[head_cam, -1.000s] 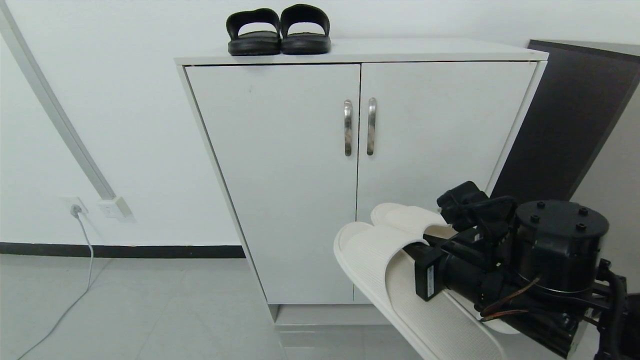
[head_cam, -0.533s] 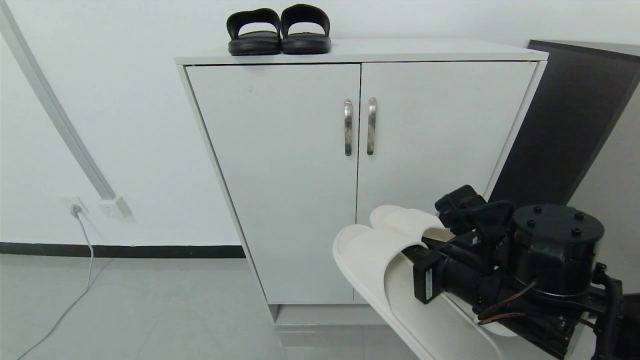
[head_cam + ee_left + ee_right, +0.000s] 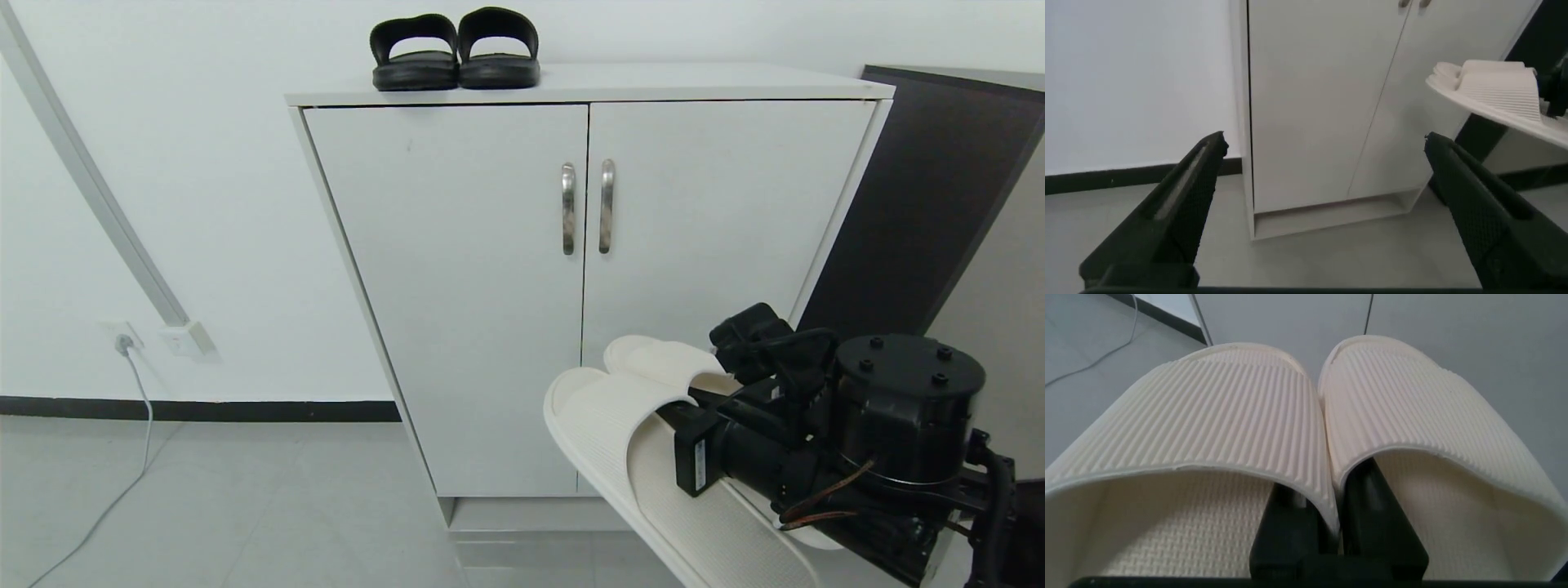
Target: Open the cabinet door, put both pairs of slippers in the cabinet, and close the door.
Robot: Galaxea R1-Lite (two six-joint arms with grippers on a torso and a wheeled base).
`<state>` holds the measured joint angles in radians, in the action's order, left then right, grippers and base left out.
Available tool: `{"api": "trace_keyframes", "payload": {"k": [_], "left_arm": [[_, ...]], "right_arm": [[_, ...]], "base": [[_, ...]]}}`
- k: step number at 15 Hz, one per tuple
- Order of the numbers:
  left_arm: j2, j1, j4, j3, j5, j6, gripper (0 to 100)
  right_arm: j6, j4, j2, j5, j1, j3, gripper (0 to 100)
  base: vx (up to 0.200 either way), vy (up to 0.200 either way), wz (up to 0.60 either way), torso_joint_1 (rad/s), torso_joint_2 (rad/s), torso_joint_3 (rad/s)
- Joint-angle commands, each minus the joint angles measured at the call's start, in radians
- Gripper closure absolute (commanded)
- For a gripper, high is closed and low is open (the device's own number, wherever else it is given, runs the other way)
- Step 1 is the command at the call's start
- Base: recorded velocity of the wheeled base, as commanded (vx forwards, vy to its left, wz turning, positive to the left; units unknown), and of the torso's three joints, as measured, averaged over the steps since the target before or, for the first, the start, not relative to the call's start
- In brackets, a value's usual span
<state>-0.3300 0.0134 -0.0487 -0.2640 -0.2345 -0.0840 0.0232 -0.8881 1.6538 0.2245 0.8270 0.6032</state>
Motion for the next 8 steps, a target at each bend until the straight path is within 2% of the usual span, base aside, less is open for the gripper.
{"api": "trace_keyframes", "payload": {"k": [1,3,4,7,8], "left_arm": [[-0.254,0.002,-0.166,-0.007,-0.008,0.000,0],[-0.402,0.007,-0.319,-0.012,-0.008,0.001,0],[-0.466,0.031,-0.382,-0.027,-0.006,0.000,0],[-0.629,0.125,-0.507,-0.083,0.037,-0.002,0],[-0.681,0.180,-0.522,-0.115,0.076,-0.017,0]], "right_arm": [[0.000,-0.002,-0.002,0.001,0.000,0.001,100],[0.000,-0.011,-0.003,0.001,0.000,0.000,100],[-0.002,-0.014,-0.002,0.001,0.000,-0.002,100],[-0.005,-0.014,0.003,0.001,0.000,-0.003,100],[-0.012,-0.014,0.003,0.003,0.000,-0.005,100]], "base": [[0.000,0.000,0.00,0.000,0.00,0.000],[0.000,0.000,0.00,0.000,0.00,0.000],[0.000,0.000,0.00,0.000,0.00,0.000],[0.000,0.000,0.00,0.000,0.00,0.000],[0.000,0.000,0.00,0.000,0.00,0.000]]}}
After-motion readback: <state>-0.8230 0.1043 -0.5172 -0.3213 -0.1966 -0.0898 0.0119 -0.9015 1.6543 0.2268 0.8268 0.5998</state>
